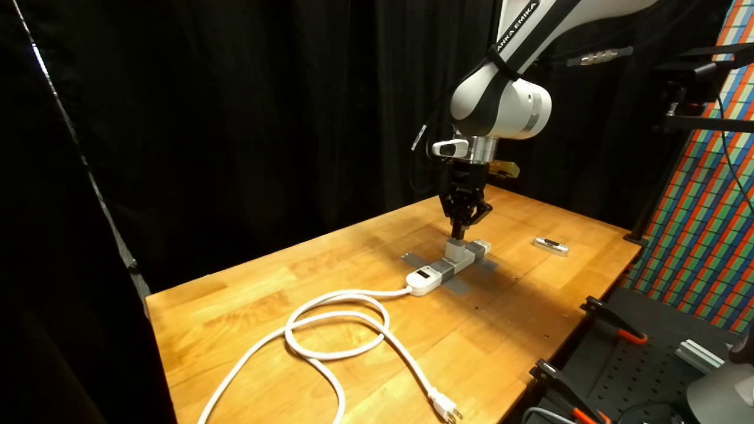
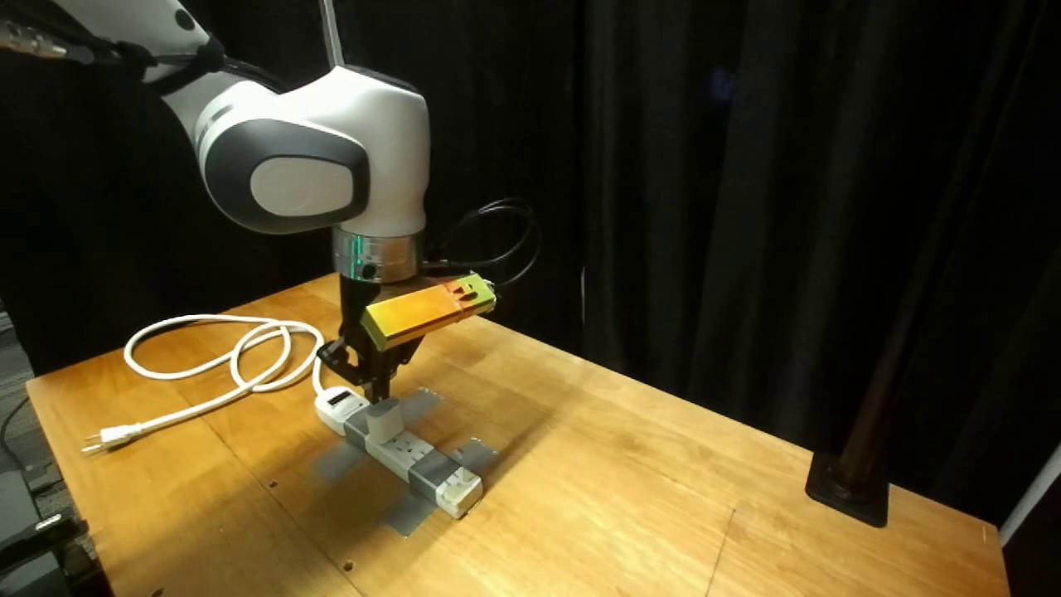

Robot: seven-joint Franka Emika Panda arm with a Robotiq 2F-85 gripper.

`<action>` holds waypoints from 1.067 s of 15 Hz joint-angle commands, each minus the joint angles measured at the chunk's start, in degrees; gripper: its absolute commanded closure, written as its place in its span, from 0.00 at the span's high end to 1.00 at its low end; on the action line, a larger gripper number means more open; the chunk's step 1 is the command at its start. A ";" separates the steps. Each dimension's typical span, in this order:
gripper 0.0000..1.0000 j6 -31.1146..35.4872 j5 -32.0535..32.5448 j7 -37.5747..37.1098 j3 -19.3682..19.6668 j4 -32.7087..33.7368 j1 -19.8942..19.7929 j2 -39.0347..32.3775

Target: Put the charging block on the extension cord

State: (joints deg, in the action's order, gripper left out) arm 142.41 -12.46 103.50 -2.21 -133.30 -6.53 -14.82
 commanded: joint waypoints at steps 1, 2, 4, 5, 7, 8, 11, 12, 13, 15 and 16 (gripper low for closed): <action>0.12 2.37 -2.13 4.37 -1.63 0.91 -1.77 -1.25; 0.13 2.14 -2.25 4.72 -1.74 1.08 -2.05 -1.55; 0.13 2.06 -2.38 5.24 -1.82 1.32 -2.60 -2.25; 0.13 2.16 -2.39 5.58 -1.82 1.29 -2.87 -2.54; 0.13 1.77 -3.12 6.62 -1.96 1.47 -3.76 -3.25; 0.13 1.80 -3.61 7.17 -1.99 1.57 -4.17 -3.51; 0.13 1.14 -7.54 10.69 -2.67 1.55 -5.96 -4.38; 0.13 0.89 -9.52 12.28 -3.11 1.45 -6.59 -4.63; 0.13 0.81 -11.56 14.07 -3.49 1.25 -7.14 -4.97; 0.13 -0.75 -15.22 17.32 -4.08 1.09 -8.01 -5.91; 0.13 -0.88 -16.82 18.75 -4.27 1.04 -8.28 -6.72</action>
State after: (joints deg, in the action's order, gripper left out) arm 142.81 -24.51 117.23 -4.75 -132.73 -13.19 -17.73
